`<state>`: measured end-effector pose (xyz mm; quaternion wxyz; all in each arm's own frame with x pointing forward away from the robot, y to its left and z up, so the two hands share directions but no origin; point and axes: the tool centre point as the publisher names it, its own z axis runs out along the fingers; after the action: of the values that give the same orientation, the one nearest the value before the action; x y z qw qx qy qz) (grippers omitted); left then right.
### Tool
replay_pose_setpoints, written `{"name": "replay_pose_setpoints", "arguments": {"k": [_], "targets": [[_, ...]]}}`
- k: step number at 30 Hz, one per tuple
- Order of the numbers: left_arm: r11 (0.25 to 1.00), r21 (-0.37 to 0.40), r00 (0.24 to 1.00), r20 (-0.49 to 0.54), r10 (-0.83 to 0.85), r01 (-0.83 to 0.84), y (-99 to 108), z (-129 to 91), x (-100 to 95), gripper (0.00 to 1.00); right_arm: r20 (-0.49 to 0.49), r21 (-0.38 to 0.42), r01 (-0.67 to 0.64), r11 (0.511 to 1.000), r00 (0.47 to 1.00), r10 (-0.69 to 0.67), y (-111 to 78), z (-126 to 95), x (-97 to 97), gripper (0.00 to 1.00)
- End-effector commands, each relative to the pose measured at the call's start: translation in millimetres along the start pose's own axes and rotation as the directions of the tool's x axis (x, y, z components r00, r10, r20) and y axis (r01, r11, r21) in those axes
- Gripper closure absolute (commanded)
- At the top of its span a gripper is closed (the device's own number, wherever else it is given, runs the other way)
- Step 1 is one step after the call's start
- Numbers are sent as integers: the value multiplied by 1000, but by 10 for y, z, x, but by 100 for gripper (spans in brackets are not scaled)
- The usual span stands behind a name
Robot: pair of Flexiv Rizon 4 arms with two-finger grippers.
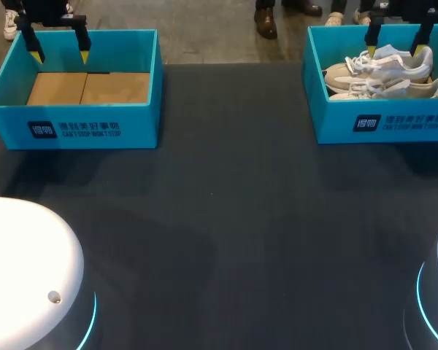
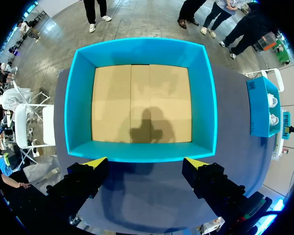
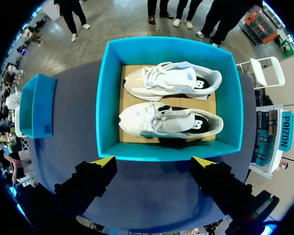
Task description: Take the shoe out of the shoebox, open the shoe tongue, remove and reinsert the insole, then place the shoe into the shoebox
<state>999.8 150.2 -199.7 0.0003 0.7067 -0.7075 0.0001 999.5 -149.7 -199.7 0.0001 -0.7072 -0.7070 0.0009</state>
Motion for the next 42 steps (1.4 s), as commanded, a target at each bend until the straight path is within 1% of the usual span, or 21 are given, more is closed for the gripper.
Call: {"name": "replay_pose_setpoints", "arguments": {"k": [1,12,14,15,20,24,25,28,31,35,36,42], "targets": [[1000,0,1000,0,0,0,-1,2,1,0,-1,-1,0,1000,1000,0,2,2,-1,0],[1000,0,1000,0,0,0,-1,2,1,0,-1,-1,0,1000,1000,0,2,2,-1,0],[1000,0,1000,0,0,0,-1,2,1,0,-1,2,-2,1000,1000,2,8,25,-33,0],[1000,0,1000,0,0,0,-1,2,1,0,3,-15,-14,1000,1000,14,7,33,-58,0],[1000,0,1000,0,0,0,-1,2,1,0,29,-47,-42,998,999,43,-7,121,-256,0],[1000,0,1000,0,0,0,-1,2,1,0,22,-61,-56,997,998,58,-24,205,-454,0],[1000,0,1000,0,0,0,-1,2,1,0,17,-78,-55,995,998,57,-32,222,-506,0],[1000,0,1000,0,0,0,-1,2,1,0,12,-79,-66,995,998,67,-44,297,-650,0],[1000,0,1000,0,0,0,-1,2,1,0,37,-69,-86,994,995,89,-44,397,-773,0],[1000,0,1000,0,0,0,-1,2,1,0,57,-78,-109,991,992,113,-22,489,-918,0],[1000,0,1000,0,0,0,-1,2,1,0,56,-78,-109,991,992,114,-7,507,-929,0],[1000,0,1000,0,0,0,-1,2,1,0,58,-91,-94,991,993,100,130,705,-1074,0]]}}
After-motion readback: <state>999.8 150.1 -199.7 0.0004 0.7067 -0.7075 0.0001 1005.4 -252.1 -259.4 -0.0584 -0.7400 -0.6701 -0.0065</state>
